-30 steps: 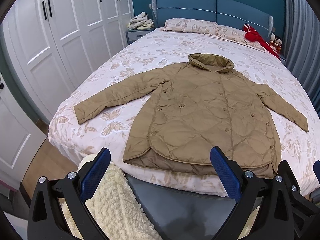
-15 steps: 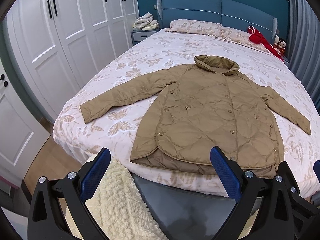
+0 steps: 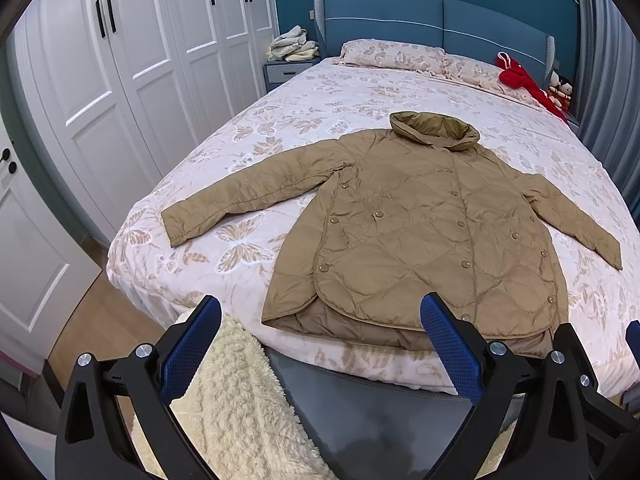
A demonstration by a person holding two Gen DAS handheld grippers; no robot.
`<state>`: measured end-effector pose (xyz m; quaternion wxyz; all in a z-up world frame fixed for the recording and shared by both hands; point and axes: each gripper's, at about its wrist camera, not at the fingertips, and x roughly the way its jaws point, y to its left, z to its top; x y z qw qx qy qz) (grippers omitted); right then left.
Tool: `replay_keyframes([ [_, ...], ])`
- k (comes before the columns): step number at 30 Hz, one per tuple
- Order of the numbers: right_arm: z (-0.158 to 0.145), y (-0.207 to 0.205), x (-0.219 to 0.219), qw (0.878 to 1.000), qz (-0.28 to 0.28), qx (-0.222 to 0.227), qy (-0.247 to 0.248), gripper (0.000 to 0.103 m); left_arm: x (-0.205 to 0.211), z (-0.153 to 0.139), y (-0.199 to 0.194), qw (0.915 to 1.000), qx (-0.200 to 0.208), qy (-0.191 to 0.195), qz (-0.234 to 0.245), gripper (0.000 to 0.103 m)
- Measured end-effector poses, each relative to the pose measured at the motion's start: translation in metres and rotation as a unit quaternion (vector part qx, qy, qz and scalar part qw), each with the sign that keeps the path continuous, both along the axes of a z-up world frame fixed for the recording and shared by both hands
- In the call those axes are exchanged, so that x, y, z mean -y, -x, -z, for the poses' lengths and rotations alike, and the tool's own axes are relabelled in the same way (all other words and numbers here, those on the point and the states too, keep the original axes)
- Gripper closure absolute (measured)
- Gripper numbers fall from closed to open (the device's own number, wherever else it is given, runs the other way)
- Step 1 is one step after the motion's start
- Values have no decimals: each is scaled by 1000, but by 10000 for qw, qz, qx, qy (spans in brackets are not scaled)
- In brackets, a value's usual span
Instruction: Fold large clothes
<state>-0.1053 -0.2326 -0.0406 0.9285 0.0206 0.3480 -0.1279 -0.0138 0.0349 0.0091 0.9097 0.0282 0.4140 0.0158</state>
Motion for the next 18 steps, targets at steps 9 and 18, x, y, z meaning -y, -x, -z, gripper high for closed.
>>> replay_keyframes([
  [9, 0, 0, 0, 10000, 1, -1, 0, 5, 1, 0, 0, 10000, 5, -15, 11, 5],
  [18, 1, 0, 0, 10000, 8, -10, -20, 5, 2, 1, 0, 10000, -22, -14, 14, 5],
])
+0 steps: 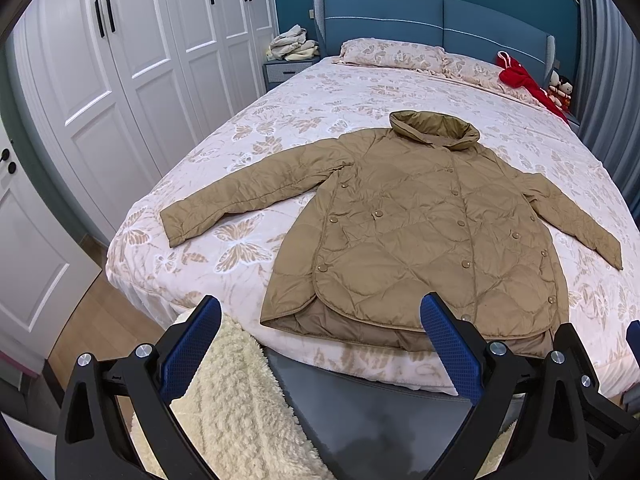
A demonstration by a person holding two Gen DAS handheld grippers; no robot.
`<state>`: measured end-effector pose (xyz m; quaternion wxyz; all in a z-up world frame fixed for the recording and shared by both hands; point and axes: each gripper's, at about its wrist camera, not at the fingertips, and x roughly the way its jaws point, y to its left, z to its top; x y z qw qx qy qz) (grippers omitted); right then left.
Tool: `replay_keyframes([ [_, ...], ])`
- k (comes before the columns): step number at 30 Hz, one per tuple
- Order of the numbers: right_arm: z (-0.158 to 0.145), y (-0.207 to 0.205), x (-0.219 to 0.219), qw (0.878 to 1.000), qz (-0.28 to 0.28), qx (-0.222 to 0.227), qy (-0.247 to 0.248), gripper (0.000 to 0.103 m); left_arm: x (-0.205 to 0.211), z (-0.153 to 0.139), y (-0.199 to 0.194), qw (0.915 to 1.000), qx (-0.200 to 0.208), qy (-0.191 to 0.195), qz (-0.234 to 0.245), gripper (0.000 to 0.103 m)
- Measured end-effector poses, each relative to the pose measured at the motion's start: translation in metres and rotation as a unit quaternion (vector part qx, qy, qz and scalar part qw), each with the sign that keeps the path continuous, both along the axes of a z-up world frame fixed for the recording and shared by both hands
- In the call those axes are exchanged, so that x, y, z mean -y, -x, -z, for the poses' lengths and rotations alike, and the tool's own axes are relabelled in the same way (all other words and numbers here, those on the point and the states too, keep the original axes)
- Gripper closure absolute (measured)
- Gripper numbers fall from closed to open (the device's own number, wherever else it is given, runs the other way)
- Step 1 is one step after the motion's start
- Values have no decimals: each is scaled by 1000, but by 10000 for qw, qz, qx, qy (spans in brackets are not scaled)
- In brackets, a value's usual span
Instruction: Fold large clothes
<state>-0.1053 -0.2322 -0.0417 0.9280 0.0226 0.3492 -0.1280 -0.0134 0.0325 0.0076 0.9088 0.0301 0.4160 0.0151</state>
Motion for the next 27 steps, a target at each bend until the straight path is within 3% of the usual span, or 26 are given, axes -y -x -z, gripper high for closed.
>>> replay_keyframes([
  [9, 7, -15, 26, 9988, 163, -100, -442, 5, 8, 11, -16, 9999, -123, 23, 27, 5],
  [15, 21, -40, 92, 9933, 621, -110, -968, 5, 7, 21, -46, 9992, -179, 362, -63, 5],
  [21, 26, -75, 152, 9925, 1004, -31, -694, 5, 23, 34, -84, 9998, -161, 93, -20, 5],
  [27, 53, -117, 249, 9780, 1593, -77, -1346, 5, 39, 45, -124, 9998, -72, -106, -140, 5],
])
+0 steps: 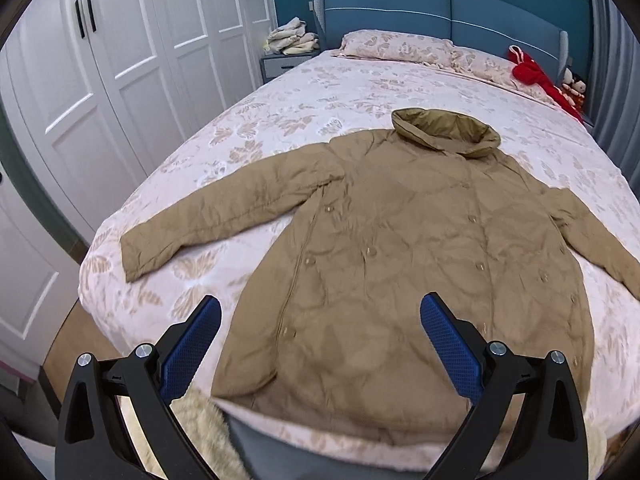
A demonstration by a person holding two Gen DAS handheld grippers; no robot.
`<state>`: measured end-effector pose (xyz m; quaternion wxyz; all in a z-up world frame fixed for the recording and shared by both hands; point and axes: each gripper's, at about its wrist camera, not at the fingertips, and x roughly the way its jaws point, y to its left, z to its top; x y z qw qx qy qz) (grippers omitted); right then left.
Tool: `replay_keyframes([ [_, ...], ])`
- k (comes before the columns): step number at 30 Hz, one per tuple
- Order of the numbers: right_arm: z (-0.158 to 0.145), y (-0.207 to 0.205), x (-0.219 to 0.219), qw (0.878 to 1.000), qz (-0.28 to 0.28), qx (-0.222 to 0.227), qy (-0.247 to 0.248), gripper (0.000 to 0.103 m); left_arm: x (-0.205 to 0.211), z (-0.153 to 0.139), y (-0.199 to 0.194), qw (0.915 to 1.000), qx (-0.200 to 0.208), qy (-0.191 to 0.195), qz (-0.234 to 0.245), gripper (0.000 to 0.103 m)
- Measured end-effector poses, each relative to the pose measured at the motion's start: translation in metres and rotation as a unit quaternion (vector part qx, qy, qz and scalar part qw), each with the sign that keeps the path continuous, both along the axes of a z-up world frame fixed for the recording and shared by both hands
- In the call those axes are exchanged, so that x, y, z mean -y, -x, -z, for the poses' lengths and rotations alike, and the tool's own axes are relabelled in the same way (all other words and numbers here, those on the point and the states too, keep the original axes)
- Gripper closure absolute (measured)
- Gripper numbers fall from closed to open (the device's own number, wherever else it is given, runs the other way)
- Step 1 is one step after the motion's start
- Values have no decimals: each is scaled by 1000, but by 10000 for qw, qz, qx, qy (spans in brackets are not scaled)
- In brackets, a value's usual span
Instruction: Fold large clothes
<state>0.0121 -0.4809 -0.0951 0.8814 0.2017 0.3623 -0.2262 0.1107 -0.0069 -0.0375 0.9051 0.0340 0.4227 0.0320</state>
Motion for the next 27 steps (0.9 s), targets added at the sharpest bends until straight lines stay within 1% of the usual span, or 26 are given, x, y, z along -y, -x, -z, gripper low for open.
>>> replay_keyframes([
  [3, 23, -18, 55, 9980, 484, -52, -415, 5, 6, 7, -20, 9999, -44, -73, -57, 5],
  [6, 46, -33, 103, 9930, 948, -64, -697, 5, 14, 15, -39, 9998, -110, -154, -81, 5],
  [9, 67, -48, 145, 9883, 1341, -165, -713, 5, 22, 24, -53, 9996, -193, -191, -86, 5],
  [14, 91, -67, 210, 9804, 1799, 15, -803, 5, 34, 43, -73, 9991, -416, -81, -78, 5],
  [17, 106, -76, 245, 9744, 2097, 35, -811, 5, 42, 55, -84, 9984, -562, -13, -53, 5],
  [20, 118, -81, 268, 9694, 2303, -11, -852, 5, 49, 65, -92, 9980, -638, 19, -38, 5],
  [22, 128, -82, 281, 9635, 2475, 21, -1019, 5, 54, 71, -95, 9976, -691, 11, -22, 5],
  [24, 130, -84, 287, 9606, 2581, 153, -1015, 5, 58, 77, -100, 9972, -748, 3, -5, 5],
  [26, 128, -90, 291, 9606, 2596, 225, -967, 5, 62, 82, -103, 9969, -788, -3, 6, 5],
  [27, 127, -94, 292, 9606, 2602, 240, -945, 10, 62, 84, -105, 9968, -805, -9, 10, 5],
])
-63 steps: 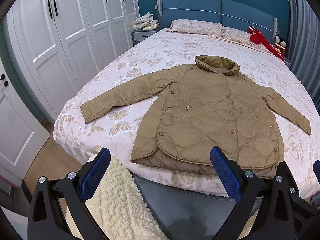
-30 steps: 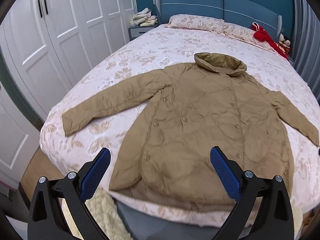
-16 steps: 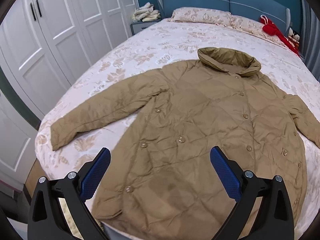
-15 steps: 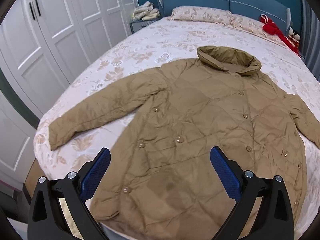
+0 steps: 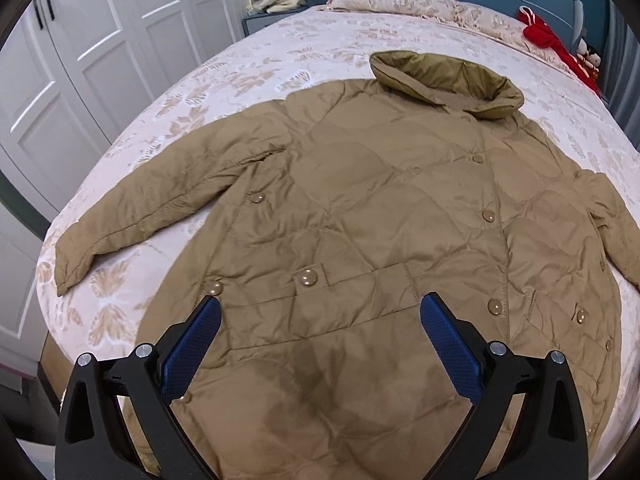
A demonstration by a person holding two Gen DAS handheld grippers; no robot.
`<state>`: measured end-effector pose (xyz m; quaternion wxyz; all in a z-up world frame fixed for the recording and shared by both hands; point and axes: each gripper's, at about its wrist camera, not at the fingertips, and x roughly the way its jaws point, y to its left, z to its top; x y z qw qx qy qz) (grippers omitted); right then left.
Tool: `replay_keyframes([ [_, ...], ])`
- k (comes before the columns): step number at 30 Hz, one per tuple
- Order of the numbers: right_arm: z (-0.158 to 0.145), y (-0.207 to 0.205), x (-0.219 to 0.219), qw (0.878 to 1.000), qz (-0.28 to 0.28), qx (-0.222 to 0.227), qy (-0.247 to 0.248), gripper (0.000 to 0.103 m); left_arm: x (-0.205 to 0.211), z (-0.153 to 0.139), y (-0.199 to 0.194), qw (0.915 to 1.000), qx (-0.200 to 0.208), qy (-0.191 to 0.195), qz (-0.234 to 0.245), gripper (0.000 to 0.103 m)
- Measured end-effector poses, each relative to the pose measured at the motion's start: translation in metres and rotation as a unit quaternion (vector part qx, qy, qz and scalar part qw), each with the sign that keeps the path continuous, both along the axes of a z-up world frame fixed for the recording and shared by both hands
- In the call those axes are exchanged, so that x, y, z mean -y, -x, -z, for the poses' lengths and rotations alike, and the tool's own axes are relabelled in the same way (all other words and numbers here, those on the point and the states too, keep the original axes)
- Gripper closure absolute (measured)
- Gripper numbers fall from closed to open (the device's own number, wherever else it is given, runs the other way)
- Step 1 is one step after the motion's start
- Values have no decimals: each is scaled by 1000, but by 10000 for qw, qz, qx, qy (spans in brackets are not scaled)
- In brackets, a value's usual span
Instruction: Fold large clothes
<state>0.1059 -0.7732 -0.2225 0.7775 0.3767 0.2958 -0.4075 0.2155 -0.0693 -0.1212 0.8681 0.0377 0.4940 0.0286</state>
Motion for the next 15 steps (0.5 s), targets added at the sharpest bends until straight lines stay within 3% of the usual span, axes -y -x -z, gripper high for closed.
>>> replay_keyframes([
  [1, -1, -4, 1, 10000, 16, -39, 41, 26, 1, 2, -2, 10000, -17, -17, 0, 5],
  [2, -2, -8, 0, 10000, -15, -78, 58, 35, 2, 4, -4, 10000, -27, -27, -2, 5],
  [4, -6, -16, 0, 9998, -188, 21, 47, 73, 1, 7, -8, 10000, -38, -51, -35, 5],
  [5, -12, -22, -2, 9996, -268, 92, 72, 81, 1, 8, -9, 10000, -39, -51, -59, 5],
  [7, -27, -30, -14, 9985, -410, 310, 200, 89, -2, 9, -13, 9999, -40, -26, -111, 5],
  [10, -67, -54, -52, 9898, -1059, 858, 410, 92, -10, 8, -17, 9998, 0, 8, -191, 5],
  [14, -122, -102, -154, 9529, -2592, 1446, 625, 92, -23, 6, -22, 9995, 38, 110, -306, 5],
  [15, -131, -115, -188, 9375, -3056, 1544, 621, 92, -27, 5, -22, 9993, 36, 146, -342, 5],
])
